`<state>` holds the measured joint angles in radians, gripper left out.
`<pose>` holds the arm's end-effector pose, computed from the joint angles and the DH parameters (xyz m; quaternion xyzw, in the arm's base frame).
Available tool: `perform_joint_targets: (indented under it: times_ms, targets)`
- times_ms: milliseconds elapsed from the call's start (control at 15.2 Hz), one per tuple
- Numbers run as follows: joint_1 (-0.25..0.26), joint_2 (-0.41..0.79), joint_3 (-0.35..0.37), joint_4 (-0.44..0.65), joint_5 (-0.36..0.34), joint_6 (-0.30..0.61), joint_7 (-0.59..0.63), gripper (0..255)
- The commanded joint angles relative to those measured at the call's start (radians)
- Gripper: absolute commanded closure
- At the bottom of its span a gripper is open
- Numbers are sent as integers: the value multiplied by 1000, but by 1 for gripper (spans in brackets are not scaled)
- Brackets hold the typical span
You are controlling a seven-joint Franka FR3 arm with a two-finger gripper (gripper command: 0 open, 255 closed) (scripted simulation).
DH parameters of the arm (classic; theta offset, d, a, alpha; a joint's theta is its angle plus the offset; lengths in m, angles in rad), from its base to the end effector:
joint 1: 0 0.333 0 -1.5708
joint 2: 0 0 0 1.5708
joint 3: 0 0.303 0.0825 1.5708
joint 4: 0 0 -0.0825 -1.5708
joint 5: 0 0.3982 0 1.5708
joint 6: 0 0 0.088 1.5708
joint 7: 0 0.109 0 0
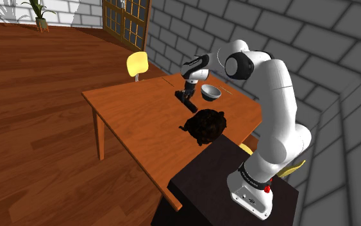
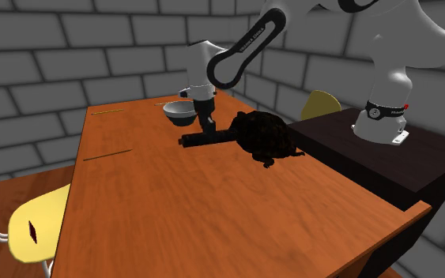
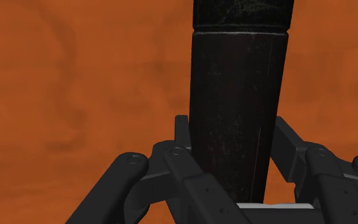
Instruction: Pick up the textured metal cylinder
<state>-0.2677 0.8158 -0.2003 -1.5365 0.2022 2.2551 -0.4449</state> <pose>0.6324 -0.2946 0.1502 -0.9980 0.0507 0.0337 0.0185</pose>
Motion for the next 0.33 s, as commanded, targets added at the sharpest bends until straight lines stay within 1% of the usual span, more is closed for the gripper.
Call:
perform_joint_targets:
  times_ms: [0,264]
  targets:
    - [3,-23,-4,-7,-4,-15,2,255]
    - [5,-43,-7,-11,-7,-32,4,255]
